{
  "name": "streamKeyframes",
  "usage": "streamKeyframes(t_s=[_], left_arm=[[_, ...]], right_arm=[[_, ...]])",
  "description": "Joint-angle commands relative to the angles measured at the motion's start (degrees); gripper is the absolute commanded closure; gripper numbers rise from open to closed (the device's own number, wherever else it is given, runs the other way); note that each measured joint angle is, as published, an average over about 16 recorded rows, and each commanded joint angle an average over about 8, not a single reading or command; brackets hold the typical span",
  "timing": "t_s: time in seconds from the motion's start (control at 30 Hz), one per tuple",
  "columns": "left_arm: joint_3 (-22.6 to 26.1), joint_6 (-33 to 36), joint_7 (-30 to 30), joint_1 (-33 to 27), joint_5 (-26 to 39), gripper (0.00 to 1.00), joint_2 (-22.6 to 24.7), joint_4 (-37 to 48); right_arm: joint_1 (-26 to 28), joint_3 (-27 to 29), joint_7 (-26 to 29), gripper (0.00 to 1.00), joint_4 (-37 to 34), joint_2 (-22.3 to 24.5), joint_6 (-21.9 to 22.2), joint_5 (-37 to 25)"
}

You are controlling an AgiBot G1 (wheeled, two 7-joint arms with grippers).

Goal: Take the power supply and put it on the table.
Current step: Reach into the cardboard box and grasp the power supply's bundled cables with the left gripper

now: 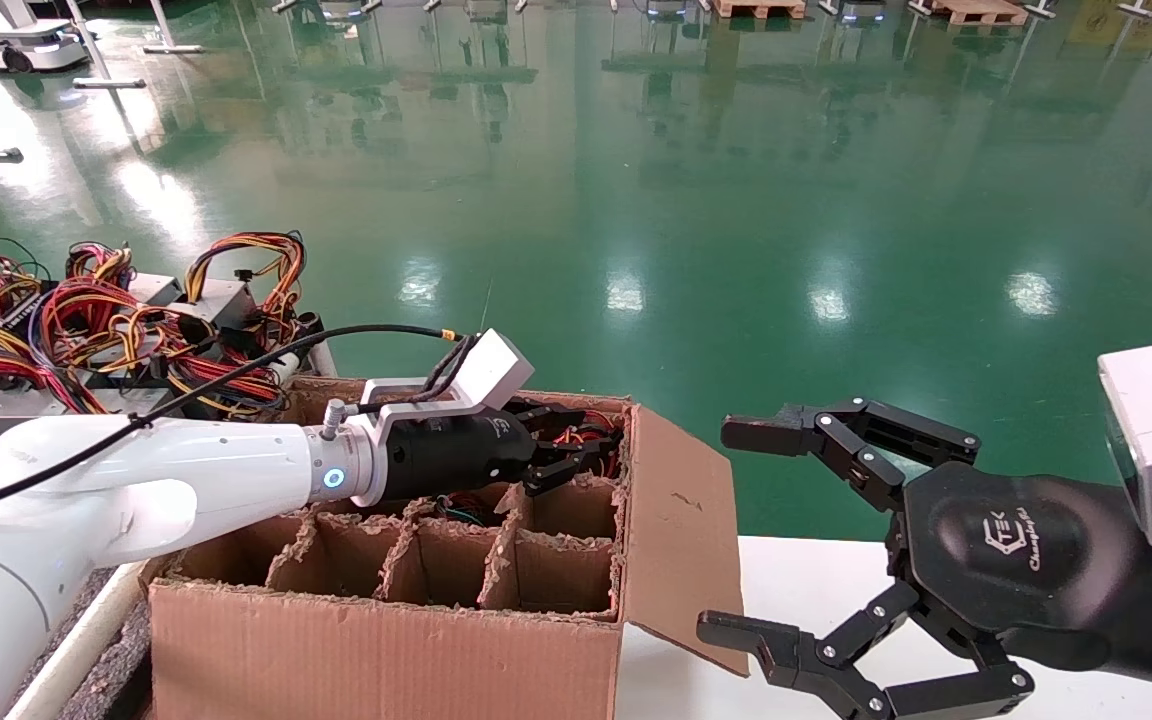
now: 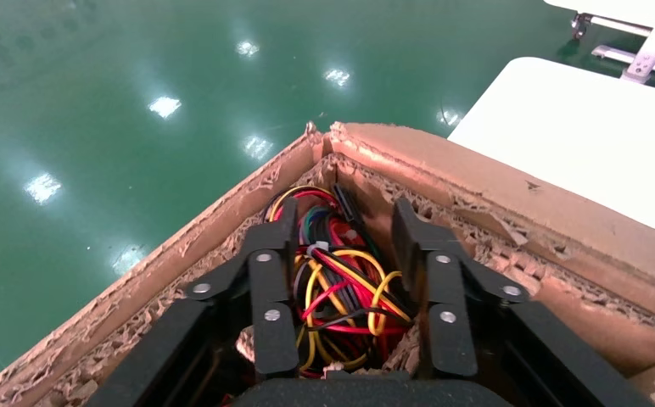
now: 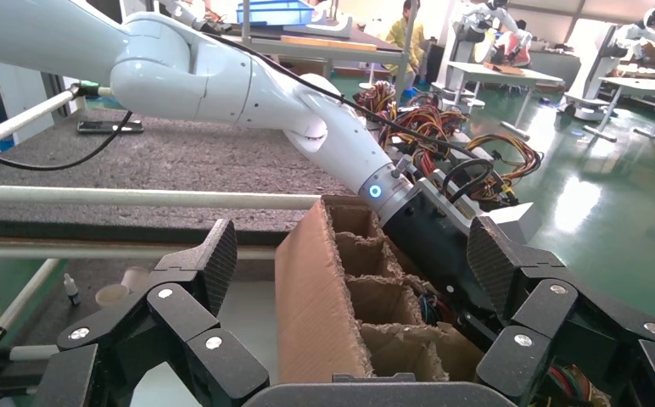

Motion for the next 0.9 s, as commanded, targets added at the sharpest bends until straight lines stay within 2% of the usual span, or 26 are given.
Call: streamKeyframes(t_s=[0.03,0.33,0.6,0.9], left_arm=[[0.4,0.1,-0.1,0.0,0.1,1.0,-0.1,0.0],[1.0,1.0,-0.5,0.1,-0.6,1.0,-0.1,0.4],[-0.4,2.6,-4.7,-0.1,-4.0,1.0,-0.4,2.1],[-2.5,9.8,-8.7,-1.9,-7.9,1.0,-1.7,3.8]], right_arm=[[0.0,0.0,0.0,0.0,0.0,0.0,0.0,0.0],[0.0,0.0,0.0,0.0,0.0,0.0,0.0,0.0],[0.0,0.0,0.0,0.0,0.0,0.0,0.0,0.0],[0.0,0.0,0.0,0.0,0.0,0.0,0.0,0.0]])
